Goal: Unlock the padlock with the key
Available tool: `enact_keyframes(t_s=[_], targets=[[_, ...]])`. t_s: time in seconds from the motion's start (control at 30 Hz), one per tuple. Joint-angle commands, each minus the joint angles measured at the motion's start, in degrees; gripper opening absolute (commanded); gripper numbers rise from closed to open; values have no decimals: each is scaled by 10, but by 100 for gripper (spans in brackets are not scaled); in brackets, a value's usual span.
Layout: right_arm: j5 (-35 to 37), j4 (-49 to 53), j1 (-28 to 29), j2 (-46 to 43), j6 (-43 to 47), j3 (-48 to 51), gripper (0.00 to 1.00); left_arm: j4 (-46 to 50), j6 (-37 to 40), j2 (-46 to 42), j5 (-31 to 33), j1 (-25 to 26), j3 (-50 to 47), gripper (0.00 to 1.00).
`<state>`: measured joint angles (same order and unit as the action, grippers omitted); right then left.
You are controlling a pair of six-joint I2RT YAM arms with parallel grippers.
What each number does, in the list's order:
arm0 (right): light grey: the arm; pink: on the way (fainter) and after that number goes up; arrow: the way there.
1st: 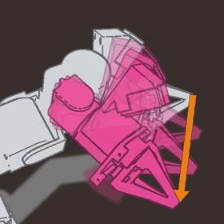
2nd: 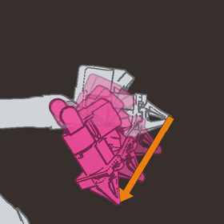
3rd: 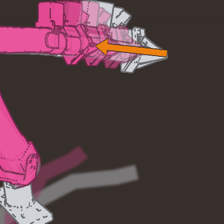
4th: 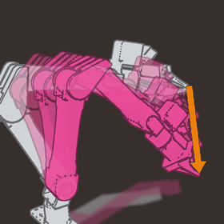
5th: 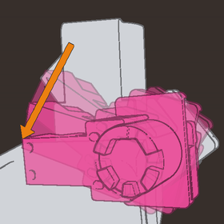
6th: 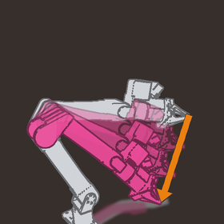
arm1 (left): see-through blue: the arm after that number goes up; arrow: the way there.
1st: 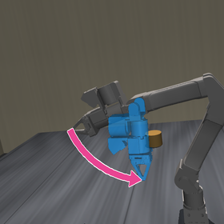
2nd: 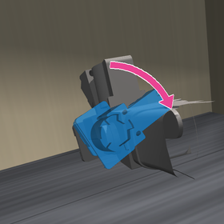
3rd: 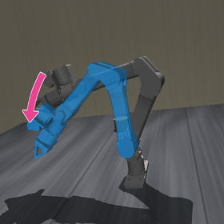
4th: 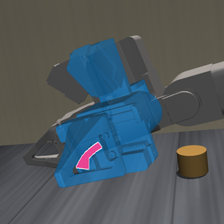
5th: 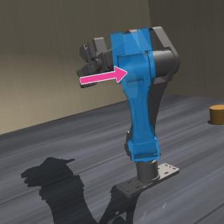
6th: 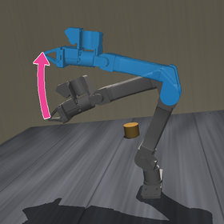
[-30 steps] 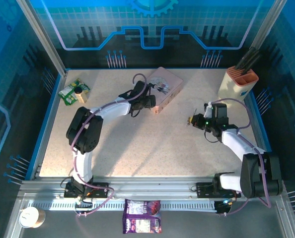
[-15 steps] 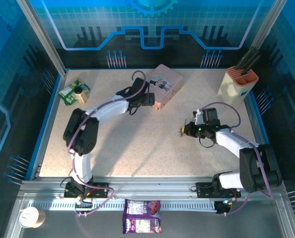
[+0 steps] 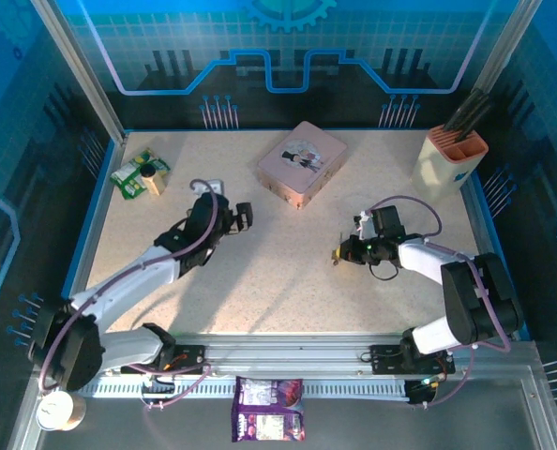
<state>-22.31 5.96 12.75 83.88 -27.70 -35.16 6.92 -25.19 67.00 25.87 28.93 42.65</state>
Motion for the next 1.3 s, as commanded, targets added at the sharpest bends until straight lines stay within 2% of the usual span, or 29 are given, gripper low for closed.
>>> enact_keyframes(t_s=[0.0,0.2,0.27,0.37,0.53,0.73,0.87,1.1,1.27], targets=[[-7,15,10,12,12,-12,0,-29,-27,-53,48,-7,-45,99],[17,32,13,10,18,-10,0,-17,-34,-123,77,-12,-95,99],[35,40,17,7,23,-6,4,-7,-34,-138,85,-14,-102,99],[52,47,21,-4,28,-3,21,-9,-29,-155,90,-15,-113,99],[68,60,21,-28,34,-1,40,-14,-22,-171,103,-16,-125,99],[112,90,22,-75,37,-1,62,-19,-9,-182,114,-16,-129,99],[159,117,19,-125,41,-1,71,-24,6,-182,135,-16,-132,99],[242,150,2,-238,53,-2,75,-84,51,-184,211,-16,-173,99],[292,126,-15,-302,97,5,76,-192,127,-158,255,-19,-214,99]])
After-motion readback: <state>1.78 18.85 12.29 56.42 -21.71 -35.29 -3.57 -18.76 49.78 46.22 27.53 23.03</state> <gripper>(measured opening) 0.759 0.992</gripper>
